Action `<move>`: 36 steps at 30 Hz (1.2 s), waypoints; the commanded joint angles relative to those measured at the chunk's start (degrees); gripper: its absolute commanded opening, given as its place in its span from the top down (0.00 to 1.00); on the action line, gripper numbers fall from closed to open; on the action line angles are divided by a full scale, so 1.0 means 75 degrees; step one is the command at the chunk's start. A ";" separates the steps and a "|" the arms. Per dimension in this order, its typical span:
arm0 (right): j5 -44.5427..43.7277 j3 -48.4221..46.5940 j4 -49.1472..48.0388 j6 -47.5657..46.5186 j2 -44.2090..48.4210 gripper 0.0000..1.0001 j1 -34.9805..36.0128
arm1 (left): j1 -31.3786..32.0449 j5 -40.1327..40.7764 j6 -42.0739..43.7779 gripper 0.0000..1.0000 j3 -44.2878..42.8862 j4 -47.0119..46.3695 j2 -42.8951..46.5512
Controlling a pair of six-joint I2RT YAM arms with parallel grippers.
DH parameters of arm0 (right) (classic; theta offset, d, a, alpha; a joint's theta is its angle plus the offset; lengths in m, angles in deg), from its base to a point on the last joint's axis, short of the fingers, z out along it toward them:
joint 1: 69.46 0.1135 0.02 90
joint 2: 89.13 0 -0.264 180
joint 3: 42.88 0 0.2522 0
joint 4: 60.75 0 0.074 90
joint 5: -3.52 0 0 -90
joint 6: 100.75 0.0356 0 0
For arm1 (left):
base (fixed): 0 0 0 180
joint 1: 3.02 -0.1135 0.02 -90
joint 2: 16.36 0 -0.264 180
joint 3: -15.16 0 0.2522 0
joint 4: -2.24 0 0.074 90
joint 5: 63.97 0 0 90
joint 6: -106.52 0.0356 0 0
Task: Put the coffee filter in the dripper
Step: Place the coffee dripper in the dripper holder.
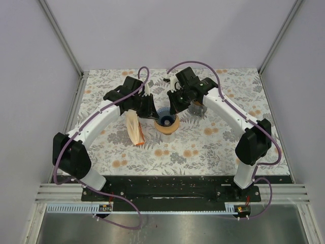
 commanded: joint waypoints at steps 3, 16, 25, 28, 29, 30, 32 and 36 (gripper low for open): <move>0.0475 0.0337 0.0351 -0.0223 -0.0827 1.00 -0.0394 | -0.0018 0.0362 0.0229 0.90 -0.0009 0.0288 -0.0858; 0.0628 0.0502 0.0304 -0.0223 -0.0969 1.00 -0.0512 | -0.0041 0.0526 0.0299 0.90 -0.0021 0.0394 -0.1409; 0.0476 0.0010 0.0316 0.0093 -0.0629 0.85 -0.0501 | -0.0041 0.0491 0.0873 0.60 -0.1626 0.0781 -0.0859; 0.0394 -0.0201 0.0316 0.0128 -0.0512 0.79 -0.0512 | -0.0041 0.0689 0.1201 0.46 -0.1943 0.0781 -0.0613; 0.0394 -0.0271 0.0316 0.0140 -0.0500 0.77 -0.0512 | -0.0053 0.0725 0.1306 0.42 -0.2025 0.0781 -0.0531; 0.0405 -0.0330 0.0316 0.0128 -0.0476 0.75 -0.0512 | -0.0041 0.0748 0.1400 0.38 -0.2072 0.0804 -0.0461; 0.0382 -0.0447 0.0327 0.0140 -0.0429 0.71 -0.0524 | -0.0041 0.0737 0.1611 0.32 -0.2143 0.0804 -0.0308; 0.0405 -0.0798 0.0351 0.0093 -0.0359 0.60 -0.0512 | -0.0041 0.0830 0.2080 0.25 -0.2330 0.0945 -0.0039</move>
